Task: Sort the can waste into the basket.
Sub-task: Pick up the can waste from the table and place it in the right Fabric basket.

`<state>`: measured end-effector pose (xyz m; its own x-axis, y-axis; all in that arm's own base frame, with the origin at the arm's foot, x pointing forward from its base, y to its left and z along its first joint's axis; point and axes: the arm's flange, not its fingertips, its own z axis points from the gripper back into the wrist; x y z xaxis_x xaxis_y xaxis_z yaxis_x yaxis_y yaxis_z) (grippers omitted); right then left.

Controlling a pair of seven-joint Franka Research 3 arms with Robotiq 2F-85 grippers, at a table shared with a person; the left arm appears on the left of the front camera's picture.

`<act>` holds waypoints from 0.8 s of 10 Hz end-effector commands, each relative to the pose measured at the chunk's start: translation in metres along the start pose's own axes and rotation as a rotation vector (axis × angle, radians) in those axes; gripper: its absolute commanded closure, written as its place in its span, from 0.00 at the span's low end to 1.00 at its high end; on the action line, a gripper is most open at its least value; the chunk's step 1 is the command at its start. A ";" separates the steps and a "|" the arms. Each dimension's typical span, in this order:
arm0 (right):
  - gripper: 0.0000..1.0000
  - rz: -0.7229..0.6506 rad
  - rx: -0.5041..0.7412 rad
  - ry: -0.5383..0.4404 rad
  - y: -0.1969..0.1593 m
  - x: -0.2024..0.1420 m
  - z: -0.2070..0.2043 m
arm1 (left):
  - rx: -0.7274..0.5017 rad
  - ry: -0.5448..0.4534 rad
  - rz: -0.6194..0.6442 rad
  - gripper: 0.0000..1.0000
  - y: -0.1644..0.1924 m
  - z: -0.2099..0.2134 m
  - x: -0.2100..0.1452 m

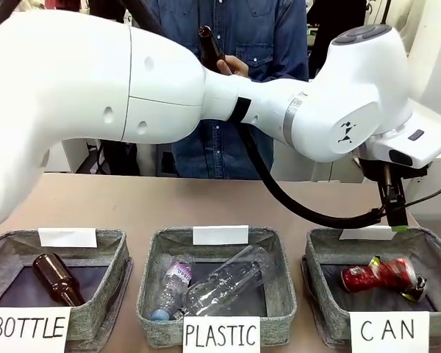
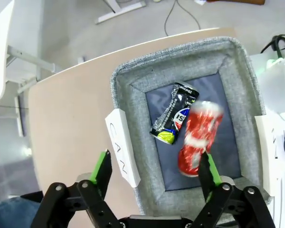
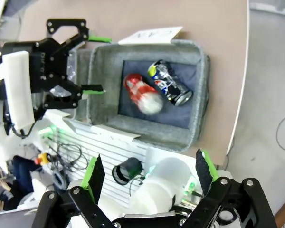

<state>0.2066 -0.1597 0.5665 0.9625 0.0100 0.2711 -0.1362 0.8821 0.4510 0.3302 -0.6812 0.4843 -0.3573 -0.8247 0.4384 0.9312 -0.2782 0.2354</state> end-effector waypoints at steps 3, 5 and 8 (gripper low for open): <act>0.00 -0.015 0.003 -0.005 0.002 -0.001 0.001 | -0.049 0.049 -0.004 0.00 -0.005 -0.001 0.000; 0.00 -0.015 0.003 -0.005 0.002 -0.001 0.001 | -0.023 0.022 -0.001 0.00 -0.003 -0.004 -0.002; 0.00 -0.015 0.003 -0.005 0.002 -0.001 0.001 | -0.043 0.080 -0.017 0.00 -0.005 -0.005 -0.007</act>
<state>0.2066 -0.1597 0.5666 0.9624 0.0099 0.2714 -0.1362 0.8821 0.4510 0.3298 -0.6789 0.4759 -0.3665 -0.8470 0.3851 0.9281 -0.3035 0.2158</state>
